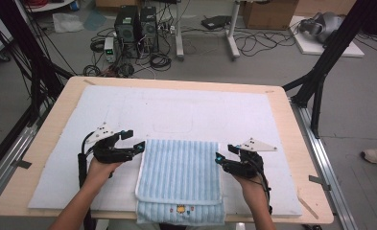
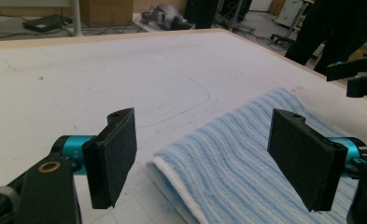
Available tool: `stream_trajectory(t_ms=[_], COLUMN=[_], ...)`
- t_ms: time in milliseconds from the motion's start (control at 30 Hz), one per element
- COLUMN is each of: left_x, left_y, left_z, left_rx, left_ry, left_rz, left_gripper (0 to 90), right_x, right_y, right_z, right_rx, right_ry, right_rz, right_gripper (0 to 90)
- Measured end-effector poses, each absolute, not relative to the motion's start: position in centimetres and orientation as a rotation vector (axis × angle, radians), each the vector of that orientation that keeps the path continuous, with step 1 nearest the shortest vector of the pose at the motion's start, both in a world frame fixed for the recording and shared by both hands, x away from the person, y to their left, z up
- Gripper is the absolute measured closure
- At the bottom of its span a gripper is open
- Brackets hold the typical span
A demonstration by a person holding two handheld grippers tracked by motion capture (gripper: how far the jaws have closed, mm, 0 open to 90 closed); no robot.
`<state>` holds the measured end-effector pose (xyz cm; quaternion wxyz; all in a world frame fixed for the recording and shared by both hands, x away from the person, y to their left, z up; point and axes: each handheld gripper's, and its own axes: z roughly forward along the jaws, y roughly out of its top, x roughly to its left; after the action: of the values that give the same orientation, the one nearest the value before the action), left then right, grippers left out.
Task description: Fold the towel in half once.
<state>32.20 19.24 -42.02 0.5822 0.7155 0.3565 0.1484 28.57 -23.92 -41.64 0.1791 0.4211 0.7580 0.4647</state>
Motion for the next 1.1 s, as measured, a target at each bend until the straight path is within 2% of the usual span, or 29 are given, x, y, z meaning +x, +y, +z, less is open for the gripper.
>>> stream_trajectory(t_ms=[167, 367, 433, 500, 633, 700, 933, 1033, 1100], left_x=[32.3, 32.5, 32.5, 32.4, 32.5, 32.6, 32.5, 32.5, 32.6], left_y=[19.1, 18.8, 18.9, 19.0, 19.2, 19.1, 19.1, 19.1, 19.2], left_z=[-42.1, -42.4, -42.5, -42.6, -42.8, -42.9, -43.2, -43.2, -43.3], left_rx=[1.699, 1.723, 1.727, 1.731, 1.734, 1.737, 1.753, 1.75, 1.751], left_ry=[0.812, 0.821, 0.823, 0.832, 0.848, 0.85, 0.86, 0.866, 0.87], left_rz=[0.34, 0.338, 0.345, 0.351, 0.344, 0.344, 0.337, 0.337, 0.337], left_gripper=[24.4, 24.4, 24.4, 24.5, 24.9, 25.2, 25.9, 25.9, 26.0], right_x=[29.5, 30.0, 30.0, 30.1, 30.0, 30.1, 31.1, 31.0, 30.8], right_y=[-24.1, -24.2, -24.3, -24.4, -24.3, -24.0, -22.5, -22.1, -21.9], right_z=[-42.2, -42.4, -42.4, -42.5, -42.5, -42.6, -44.1, -44.1, -43.9], right_rx=[1.195, 1.19, 1.199, 1.201, 1.201, 1.189, 1.258, 1.228, 1.18], right_ry=[2.176, 2.188, 2.199, 2.211, 2.234, 2.26, 2.308, 2.312, 2.31], right_rz=[1.245, 1.228, 1.225, 1.229, 1.225, 1.2, 1.116, 1.084, 1.08], right_gripper=[28.3, 21.3, 21.6, 27.7, 52.9, 60.0, 65.6, 82.1, 85.7])
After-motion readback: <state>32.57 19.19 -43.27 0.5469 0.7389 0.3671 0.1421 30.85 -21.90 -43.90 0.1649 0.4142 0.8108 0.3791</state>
